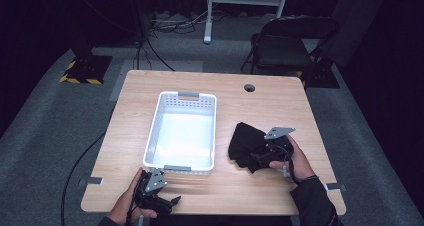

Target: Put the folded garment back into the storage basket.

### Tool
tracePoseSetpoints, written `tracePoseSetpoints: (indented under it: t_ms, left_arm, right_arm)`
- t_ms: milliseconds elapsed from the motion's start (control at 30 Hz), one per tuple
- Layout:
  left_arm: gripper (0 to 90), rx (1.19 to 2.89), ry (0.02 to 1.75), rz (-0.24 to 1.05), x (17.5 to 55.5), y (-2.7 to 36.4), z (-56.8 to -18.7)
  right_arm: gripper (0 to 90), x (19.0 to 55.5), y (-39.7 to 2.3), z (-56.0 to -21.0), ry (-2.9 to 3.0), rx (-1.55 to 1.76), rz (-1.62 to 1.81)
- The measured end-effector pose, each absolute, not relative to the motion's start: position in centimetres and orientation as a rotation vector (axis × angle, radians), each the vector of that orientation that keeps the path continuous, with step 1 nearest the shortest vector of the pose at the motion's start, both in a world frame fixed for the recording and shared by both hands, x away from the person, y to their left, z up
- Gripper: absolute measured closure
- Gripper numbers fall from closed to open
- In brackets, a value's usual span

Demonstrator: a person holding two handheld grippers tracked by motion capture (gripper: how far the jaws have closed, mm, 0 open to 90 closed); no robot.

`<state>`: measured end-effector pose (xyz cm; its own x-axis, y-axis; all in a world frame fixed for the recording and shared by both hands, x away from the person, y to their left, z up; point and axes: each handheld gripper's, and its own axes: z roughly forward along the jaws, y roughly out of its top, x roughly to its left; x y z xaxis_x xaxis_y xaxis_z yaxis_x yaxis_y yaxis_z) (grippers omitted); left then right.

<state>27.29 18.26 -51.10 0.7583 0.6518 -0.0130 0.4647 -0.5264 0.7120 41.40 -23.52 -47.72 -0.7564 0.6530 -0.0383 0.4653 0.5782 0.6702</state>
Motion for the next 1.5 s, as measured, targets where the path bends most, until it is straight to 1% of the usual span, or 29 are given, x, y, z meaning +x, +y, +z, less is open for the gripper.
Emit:
tracePoseSetpoints:
  t_ms: [433, 700, 867, 1000, 1067, 1100, 1133, 1167, 1200, 1233, 1267, 1300, 1367, 1500]
  left_arm:
    - [0.3, 2.223, 0.832, 0.331, 27.3, 18.3, -51.1]
    - [0.3, 2.223, 0.831, 0.331, 27.3, 18.3, -51.1]
    - [0.3, 2.224, 0.83, 0.333, 27.3, 18.3, -51.1]
    - [0.3, 2.224, 0.83, 0.333, 27.3, 18.3, -51.1]
    - [0.3, 2.224, 0.83, 0.333, 27.3, 18.3, -51.1]
    - [0.3, 2.224, 0.83, 0.333, 27.3, 18.3, -51.1]
    - [0.3, 2.224, 0.83, 0.333, 27.3, 18.3, -51.1]
    - [0.3, 2.223, 0.831, 0.333, 27.3, 18.3, -51.1]
    - [0.2, 2.224, 0.83, 0.333, 27.3, 18.3, -51.1]
    - [0.3, 2.224, 0.83, 0.333, 27.3, 18.3, -51.1]
    - [0.3, 2.224, 0.83, 0.333, 27.3, 18.3, -51.1]
    - [0.3, 2.224, 0.83, 0.333, 27.3, 18.3, -51.1]
    - [0.3, 2.223, 0.828, 0.333, 27.3, 18.3, -51.1]
    - [0.3, 2.223, 0.828, 0.333, 27.3, 18.3, -51.1]
  right_arm:
    - [4.3, 42.0, -22.9, -48.2, 2.545, 0.932, 0.953]
    - [0.8, 42.4, -22.8, -48.7, 2.541, 0.947, 0.957]
    - [0.7, 42.8, -23.1, -48.9, 2.547, 0.974, 0.979]
    - [1.4, 43.3, -23.5, -49.8, 2.569, 1.05, 1.064]
    - [14.1, 43.2, -23.6, -49.6, 2.598, 0.991, 1.092]
    - [14.1, 43.2, -23.6, -49.6, 2.598, 0.991, 1.092]
    - [29.0, 43.1, -23.5, -49.4, 2.623, 0.95, 1.124]
    - [37.0, 43.1, -23.5, -49.4, 2.637, 0.927, 1.154]
    - [41.7, 43.0, -23.5, -49.4, 2.647, 0.914, 1.179]
    - [45.0, 43.0, -23.4, -49.4, 2.654, 0.903, 1.189]
    - [45.0, 43.0, -23.4, -49.4, 2.654, 0.903, 1.189]
    - [50.8, 42.9, -23.4, -49.2, 2.666, 0.871, 1.184]
    - [55.9, 42.7, -23.3, -49.1, 2.663, 0.836, 1.185]
    - [60.6, 42.5, -23.5, -48.9, 2.655, 0.835, 1.196]
